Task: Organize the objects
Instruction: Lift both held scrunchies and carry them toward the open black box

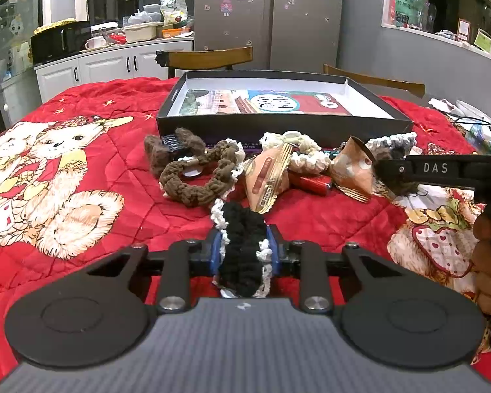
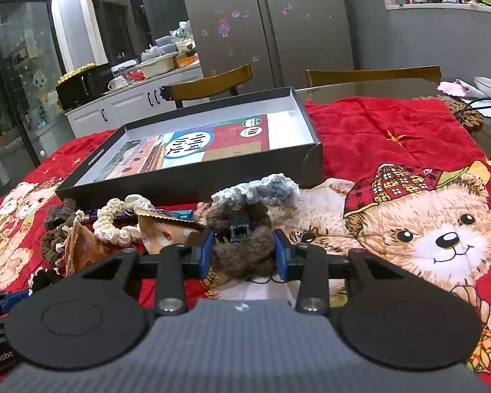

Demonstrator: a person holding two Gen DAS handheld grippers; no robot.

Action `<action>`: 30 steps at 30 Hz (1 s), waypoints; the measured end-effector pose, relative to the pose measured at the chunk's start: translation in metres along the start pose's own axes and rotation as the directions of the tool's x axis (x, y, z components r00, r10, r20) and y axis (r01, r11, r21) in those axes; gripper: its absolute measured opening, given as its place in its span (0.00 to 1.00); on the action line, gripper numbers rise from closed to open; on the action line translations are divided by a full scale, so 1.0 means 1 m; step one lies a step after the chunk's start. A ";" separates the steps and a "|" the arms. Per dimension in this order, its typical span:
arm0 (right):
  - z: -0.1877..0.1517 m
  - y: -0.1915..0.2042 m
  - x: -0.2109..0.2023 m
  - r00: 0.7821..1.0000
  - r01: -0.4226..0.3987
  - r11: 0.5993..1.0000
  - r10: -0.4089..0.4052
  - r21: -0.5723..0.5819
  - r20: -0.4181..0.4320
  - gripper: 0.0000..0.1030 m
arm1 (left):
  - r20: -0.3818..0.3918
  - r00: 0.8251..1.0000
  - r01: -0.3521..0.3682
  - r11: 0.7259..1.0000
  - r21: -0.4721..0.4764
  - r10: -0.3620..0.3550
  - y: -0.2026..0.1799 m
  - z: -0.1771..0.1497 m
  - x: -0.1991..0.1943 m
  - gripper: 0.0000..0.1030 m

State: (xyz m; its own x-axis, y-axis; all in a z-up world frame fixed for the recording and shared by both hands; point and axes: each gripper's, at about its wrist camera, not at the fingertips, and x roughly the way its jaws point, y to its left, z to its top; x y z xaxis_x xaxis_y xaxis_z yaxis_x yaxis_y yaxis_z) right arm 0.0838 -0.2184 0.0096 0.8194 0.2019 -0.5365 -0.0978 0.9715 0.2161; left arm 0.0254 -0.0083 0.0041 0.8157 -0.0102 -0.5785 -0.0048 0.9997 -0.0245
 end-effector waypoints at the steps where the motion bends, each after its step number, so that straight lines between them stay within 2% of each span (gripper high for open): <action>1: 0.000 0.000 0.000 1.000 -0.001 1.000 0.001 0.003 -0.001 0.40 | 0.000 1.000 0.000 1.000 -0.002 0.000 0.000 0.000 0.000 0.31; 19: -0.004 -0.005 -0.018 0.998 -0.033 0.999 0.032 0.024 0.055 0.40 | 0.025 1.000 -0.002 1.000 0.001 0.002 0.001 -0.003 -0.007 0.31; 30: -0.005 0.003 -0.036 0.985 -0.086 0.996 0.088 -0.025 0.149 0.40 | 0.129 0.992 -0.008 1.000 0.025 0.004 -0.001 -0.009 -0.031 0.31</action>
State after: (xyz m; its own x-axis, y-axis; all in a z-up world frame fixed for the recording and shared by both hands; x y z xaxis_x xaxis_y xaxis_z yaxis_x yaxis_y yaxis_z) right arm 0.0515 -0.2222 0.0257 0.8827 0.2660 -0.3874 -0.1816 0.9534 0.2410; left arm -0.0048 -0.0089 0.0146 0.8834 -0.0030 -0.4687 0.0038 1.0000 0.0007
